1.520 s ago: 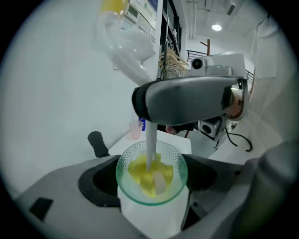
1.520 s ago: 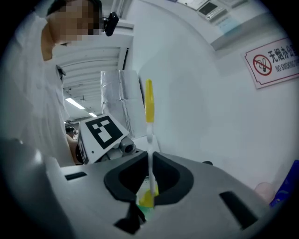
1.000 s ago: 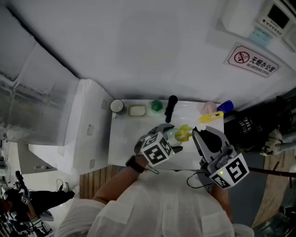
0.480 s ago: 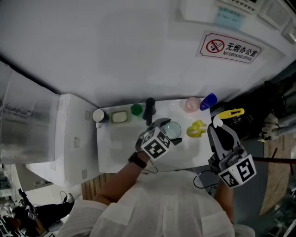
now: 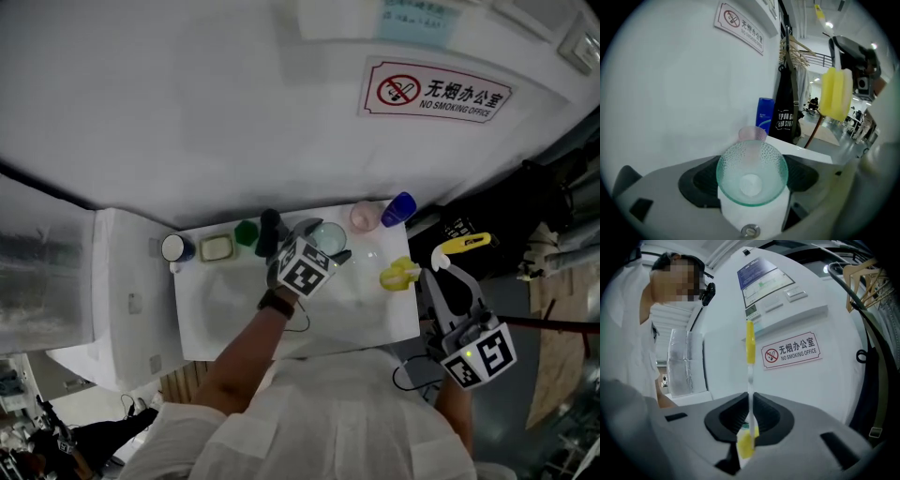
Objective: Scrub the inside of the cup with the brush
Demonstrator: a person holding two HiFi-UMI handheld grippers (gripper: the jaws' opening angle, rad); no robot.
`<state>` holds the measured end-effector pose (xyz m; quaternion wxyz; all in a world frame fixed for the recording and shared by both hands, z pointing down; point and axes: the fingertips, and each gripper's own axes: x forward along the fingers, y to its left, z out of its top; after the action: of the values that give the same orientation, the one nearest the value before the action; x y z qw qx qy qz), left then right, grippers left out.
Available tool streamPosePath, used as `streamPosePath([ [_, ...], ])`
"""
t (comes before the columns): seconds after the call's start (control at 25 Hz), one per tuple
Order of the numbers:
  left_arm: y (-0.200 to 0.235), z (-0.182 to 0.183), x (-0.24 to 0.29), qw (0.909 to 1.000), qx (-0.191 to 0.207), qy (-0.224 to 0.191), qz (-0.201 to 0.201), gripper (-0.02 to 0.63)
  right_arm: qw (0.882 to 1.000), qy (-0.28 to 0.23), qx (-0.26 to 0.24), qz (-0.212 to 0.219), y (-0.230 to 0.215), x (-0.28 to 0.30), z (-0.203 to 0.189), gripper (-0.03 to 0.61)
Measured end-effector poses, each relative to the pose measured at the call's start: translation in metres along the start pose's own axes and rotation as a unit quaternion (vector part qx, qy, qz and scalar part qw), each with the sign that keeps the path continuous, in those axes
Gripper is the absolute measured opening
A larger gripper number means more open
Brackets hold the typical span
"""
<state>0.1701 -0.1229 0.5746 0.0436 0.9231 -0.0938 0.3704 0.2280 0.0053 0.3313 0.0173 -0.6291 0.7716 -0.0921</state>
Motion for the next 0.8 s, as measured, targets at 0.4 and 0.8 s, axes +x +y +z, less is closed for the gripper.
streamPosePath([
  [0.4,0.037,-0.009,0.051,0.9986,-0.022,0.001,0.048,0.39,1.0,0.014,0.006,-0.01,-0.034,-0.006,-0.008,0.031],
  [0.8,0.046,-0.004,0.063,0.9972,-0.028,-0.038,0.058,0.39,1.0,0.018,0.013,-0.009,-0.05,-0.005,-0.011,0.031],
])
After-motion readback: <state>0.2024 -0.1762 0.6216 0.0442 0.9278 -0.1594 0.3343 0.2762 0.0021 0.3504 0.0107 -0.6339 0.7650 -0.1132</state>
